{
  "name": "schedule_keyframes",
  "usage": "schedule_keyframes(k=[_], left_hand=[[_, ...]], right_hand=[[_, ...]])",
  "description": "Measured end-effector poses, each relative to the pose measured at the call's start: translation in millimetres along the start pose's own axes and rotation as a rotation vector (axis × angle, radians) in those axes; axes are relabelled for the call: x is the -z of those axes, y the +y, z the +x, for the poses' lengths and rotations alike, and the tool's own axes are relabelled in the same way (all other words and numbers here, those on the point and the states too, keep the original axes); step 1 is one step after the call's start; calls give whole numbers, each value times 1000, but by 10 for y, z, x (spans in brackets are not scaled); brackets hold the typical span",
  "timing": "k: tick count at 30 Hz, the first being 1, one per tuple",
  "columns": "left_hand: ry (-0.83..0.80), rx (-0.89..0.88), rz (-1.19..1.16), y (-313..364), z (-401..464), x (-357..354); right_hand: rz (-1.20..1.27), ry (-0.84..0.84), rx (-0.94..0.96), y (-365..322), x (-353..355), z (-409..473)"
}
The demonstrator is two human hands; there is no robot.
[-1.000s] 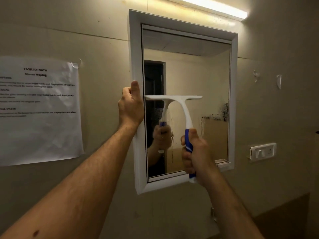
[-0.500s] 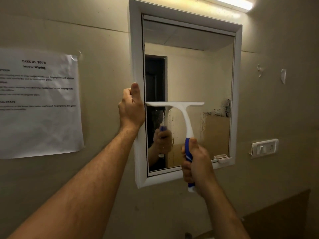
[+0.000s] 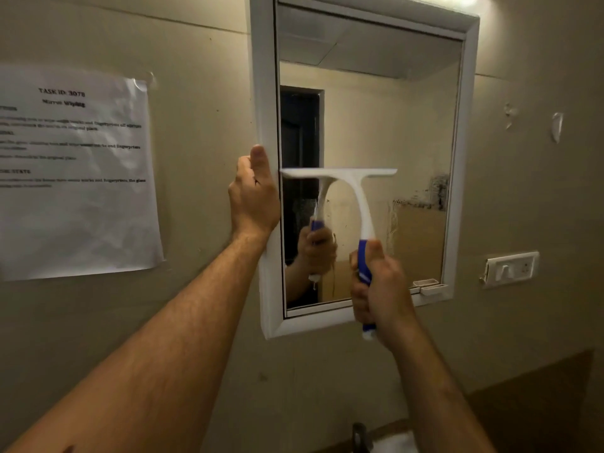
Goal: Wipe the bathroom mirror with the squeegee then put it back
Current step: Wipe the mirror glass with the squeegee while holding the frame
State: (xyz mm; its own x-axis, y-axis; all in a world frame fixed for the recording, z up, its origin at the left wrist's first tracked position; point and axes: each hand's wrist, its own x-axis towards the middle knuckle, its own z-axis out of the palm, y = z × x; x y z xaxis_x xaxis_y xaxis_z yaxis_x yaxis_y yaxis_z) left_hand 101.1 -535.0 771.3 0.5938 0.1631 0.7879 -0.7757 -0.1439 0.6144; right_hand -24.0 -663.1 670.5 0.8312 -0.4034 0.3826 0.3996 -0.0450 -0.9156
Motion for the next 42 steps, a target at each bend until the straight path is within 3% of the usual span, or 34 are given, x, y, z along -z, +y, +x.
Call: schedule_keyframes(k=[11,19,27,35,42], left_hand=[[-1,-5,12,-51,-45,1],[17,-11,8,-195,-251,2],[10,-13,0,-198,-272,10],[31,-10,6,-207,-280,-2],[22,-10,1,-252,-266,-5]], right_hand=[[39,43,-28,482,-5,-288],[-54,23,8,139,133,-76],[25,61,-25,553,-17,-344],[-6,31,-7,163,22,-154],[13,50,-86,547,42,-489]])
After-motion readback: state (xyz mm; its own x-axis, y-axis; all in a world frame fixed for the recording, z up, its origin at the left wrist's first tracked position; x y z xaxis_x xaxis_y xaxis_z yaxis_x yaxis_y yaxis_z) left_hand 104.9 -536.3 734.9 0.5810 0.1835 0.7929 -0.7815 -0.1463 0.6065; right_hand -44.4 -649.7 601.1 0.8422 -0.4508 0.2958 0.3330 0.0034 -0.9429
